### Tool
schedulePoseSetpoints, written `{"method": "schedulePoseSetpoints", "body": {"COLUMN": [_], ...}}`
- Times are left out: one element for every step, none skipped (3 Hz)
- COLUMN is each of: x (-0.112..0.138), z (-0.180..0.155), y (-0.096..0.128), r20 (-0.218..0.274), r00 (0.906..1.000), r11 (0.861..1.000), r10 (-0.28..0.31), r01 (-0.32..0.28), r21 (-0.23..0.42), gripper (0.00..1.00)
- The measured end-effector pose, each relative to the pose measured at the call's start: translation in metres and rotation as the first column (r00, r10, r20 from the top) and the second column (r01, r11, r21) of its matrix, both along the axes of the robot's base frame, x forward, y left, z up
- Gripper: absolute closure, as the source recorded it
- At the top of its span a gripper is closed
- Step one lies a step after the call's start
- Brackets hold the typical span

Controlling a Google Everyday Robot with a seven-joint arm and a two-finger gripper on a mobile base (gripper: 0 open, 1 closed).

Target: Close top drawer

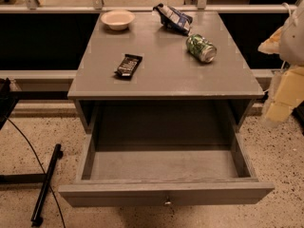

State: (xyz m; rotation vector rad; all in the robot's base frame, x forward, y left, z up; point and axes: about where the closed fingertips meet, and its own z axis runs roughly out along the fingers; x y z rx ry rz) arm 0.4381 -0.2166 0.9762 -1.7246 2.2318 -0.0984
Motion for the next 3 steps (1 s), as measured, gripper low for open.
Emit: {"method": "schedulePoseSetpoints", "body": {"x": [0.0, 0.003, -0.001], "z": [0.0, -0.013, -0.059], "y": [0.0, 0.0, -0.001], "r20": [0.0, 0.032, 0.071], "r00": [1.0, 0.9984, 0.9927], "r11": [1.0, 0.996, 0.971], "r10": [0.0, 0.046, 0.097], "r01": [0.0, -0.048, -0.11], "r21": [0.0, 0.073, 0.214], "gripper": [0.0, 0.0, 0.0]}}
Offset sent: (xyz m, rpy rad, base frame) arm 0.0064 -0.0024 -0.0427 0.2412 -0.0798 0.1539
